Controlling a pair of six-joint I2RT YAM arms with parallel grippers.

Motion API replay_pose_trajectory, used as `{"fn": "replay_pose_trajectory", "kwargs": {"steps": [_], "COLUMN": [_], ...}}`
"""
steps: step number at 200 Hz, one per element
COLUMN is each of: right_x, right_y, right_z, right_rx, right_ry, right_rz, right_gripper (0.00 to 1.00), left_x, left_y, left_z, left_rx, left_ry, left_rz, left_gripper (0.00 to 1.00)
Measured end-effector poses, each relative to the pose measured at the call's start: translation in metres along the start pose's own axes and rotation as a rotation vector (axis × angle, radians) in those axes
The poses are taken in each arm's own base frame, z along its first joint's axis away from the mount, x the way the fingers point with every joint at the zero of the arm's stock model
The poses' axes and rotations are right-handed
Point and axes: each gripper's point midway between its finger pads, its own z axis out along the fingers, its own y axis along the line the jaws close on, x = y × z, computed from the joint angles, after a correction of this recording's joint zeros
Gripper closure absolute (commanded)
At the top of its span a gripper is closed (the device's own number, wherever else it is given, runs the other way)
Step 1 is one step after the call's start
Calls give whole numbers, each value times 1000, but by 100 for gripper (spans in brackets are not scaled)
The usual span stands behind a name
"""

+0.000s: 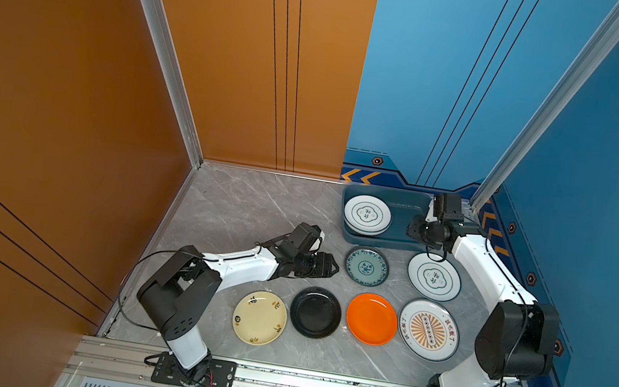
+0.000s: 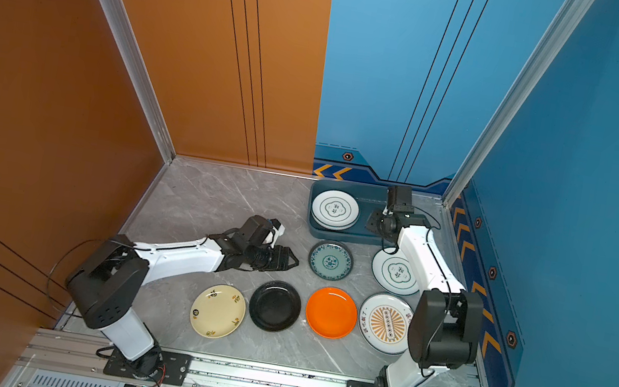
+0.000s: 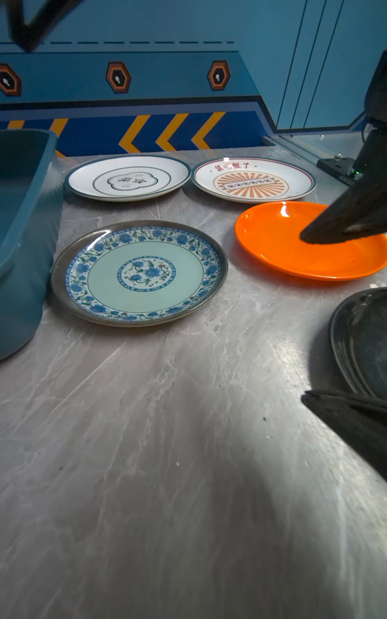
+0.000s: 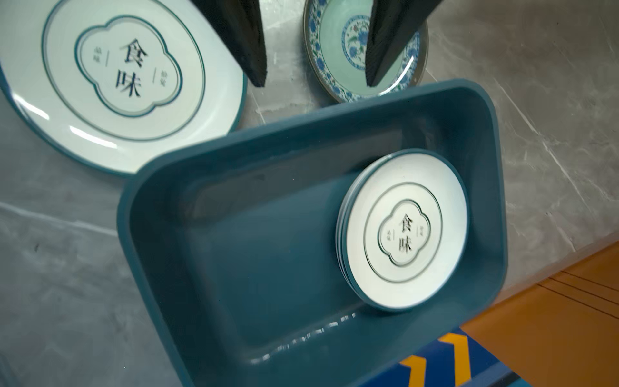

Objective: Place the plates into the plastic bin on the countertop
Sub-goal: 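Grasp the blue-floral plate's edge with the left gripper while the right gripper returns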

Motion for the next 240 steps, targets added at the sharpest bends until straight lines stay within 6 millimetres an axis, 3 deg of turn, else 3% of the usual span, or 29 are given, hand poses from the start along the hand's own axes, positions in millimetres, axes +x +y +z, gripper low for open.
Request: {"fn": "replay_pose_trajectory", "kwargs": {"steps": [32, 69, 134, 159, 220, 240], "right_x": [27, 36, 60, 63, 60, 62], "right_y": [-9, -18, -33, -34, -31, -31], "right_z": [-10, -26, -12, -14, -26, -30], "right_rx": [-35, -72, -94, -110, -147, -154], "right_ry": [9, -30, 13, 15, -21, -26], "right_rz": [17, 39, 78, 85, 95, 94], "right_gripper": [50, 50, 50, 50, 50, 50], "left_x": [-2, -9, -22, -20, -26, -27], "left_y": [6, 7, -6, -1, -13, -15], "left_z": [24, 46, 65, 74, 89, 93], "left_rx": [-6, -12, 12, 0, 22, 26], "left_ry": [11, 18, 7, 20, 14, 15], "left_rz": [-33, -63, -67, -75, -68, -70], "left_gripper": [44, 45, 46, 46, 48, 54]}}
